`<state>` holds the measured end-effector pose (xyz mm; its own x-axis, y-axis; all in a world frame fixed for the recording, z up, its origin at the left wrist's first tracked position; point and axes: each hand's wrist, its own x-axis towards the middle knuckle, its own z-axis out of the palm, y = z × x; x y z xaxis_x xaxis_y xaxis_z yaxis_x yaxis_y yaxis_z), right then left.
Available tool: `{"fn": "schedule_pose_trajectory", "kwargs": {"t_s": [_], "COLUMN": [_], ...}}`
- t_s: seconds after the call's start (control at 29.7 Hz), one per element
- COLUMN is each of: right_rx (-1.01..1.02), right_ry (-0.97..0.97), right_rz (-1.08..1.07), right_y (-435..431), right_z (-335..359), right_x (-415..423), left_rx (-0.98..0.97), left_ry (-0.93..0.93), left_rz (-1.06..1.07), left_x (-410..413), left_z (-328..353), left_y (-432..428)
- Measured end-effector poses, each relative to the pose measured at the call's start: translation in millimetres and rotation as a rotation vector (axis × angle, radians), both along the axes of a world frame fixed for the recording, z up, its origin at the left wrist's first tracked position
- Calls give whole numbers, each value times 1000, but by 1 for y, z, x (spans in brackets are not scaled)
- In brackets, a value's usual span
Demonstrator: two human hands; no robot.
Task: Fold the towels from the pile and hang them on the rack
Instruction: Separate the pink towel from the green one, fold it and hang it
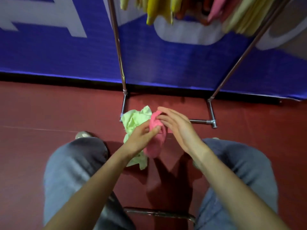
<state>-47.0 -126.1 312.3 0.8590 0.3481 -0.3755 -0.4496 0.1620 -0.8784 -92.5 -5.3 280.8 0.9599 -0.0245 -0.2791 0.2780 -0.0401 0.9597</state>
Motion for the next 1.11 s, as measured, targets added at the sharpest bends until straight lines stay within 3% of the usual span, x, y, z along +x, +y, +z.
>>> {"fn": "schedule_pose_trajectory", "kwargs": {"t_s": [0.24, 0.51, 0.88, 1.11], "right_rx": [55, -76, -101, -220], "right_ry": [-68, -212, -385, -519], "right_rz": [70, 188, 114, -43], "right_y": [-9, -22, -30, -32], "right_z": [40, 43, 43, 48], "right_x": [-41, -86, -107, -107], "left_rx": [-26, -73, -131, -133], "left_ry": [-143, -167, -134, -63], "left_rz": [134, 59, -99, -42], "left_x": [-38, -72, -97, -104], "left_z": [43, 67, 89, 94], "left_y": [-7, -16, -21, -27]}}
